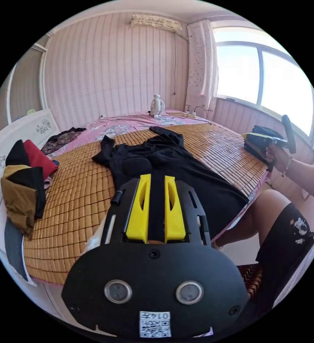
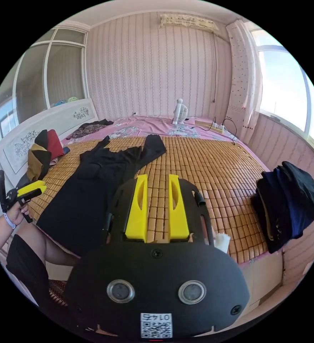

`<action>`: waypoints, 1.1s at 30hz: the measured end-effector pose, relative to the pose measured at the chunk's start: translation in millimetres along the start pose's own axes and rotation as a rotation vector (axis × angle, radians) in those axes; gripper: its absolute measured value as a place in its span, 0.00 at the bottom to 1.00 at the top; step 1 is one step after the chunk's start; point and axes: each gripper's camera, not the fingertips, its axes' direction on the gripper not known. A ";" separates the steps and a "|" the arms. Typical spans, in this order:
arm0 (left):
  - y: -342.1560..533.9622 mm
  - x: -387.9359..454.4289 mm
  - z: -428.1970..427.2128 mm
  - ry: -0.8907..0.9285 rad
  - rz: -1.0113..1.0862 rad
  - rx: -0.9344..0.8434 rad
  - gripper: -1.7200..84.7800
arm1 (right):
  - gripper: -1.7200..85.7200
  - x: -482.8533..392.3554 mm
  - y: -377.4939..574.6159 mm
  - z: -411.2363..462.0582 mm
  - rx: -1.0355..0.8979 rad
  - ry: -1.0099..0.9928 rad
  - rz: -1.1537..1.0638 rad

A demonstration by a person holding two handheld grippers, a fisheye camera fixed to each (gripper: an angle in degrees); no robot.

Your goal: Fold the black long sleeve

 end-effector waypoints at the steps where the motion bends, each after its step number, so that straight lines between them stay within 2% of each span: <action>1: -16.3 4.2 22.7 0.040 0.015 -0.021 0.10 | 0.13 -0.1 -9.9 12.0 -0.012 -0.014 -0.004; 5: -67.4 15.3 90.5 0.071 0.093 -0.077 0.09 | 0.14 -1.2 -92.3 115.2 -0.113 -0.107 -0.078; 8: -103.9 17.9 142.0 0.055 0.146 -0.104 0.07 | 0.14 -3.3 -156.9 202.9 -0.200 -0.075 -0.129; 11: -127.7 12.6 194.3 0.088 0.142 -0.224 0.05 | 0.15 3.3 -205.0 284.1 -0.339 -0.019 -0.084; 12: -134.5 12.0 213.0 0.100 0.142 -0.317 0.03 | 0.15 8.8 -214.9 310.5 -0.400 0.012 -0.038; 14: -147.6 10.6 225.2 0.161 0.140 -0.362 0.02 | 0.12 18.7 -220.6 339.7 -0.482 0.019 0.038; 16: -161.2 5.1 233.4 0.199 0.091 -0.382 0.01 | 0.05 27.1 -225.0 338.8 -0.423 -0.021 0.097; 20: -179.5 2.9 240.5 0.219 0.068 -0.391 0.01 | 0.02 43.7 -232.0 322.7 -0.508 -0.160 0.132; 24: -201.6 -1.4 248.7 0.236 -0.012 -0.409 0.01 | 0.02 47.7 -233.4 215.7 -0.415 -0.203 0.085; 29: -230.3 -3.3 258.5 0.249 -0.027 -0.448 0.01 | 0.03 48.5 -250.3 105.8 -0.470 -0.373 0.131; 31: -245.5 -1.1 262.5 0.239 -0.008 -0.469 0.01 | 0.04 54.1 -264.4 94.1 -0.443 -0.357 0.133; 33: -254.9 -3.6 264.6 0.251 -0.025 -0.473 0.01 | 0.06 72.3 -272.5 100.8 -0.404 -0.245 0.134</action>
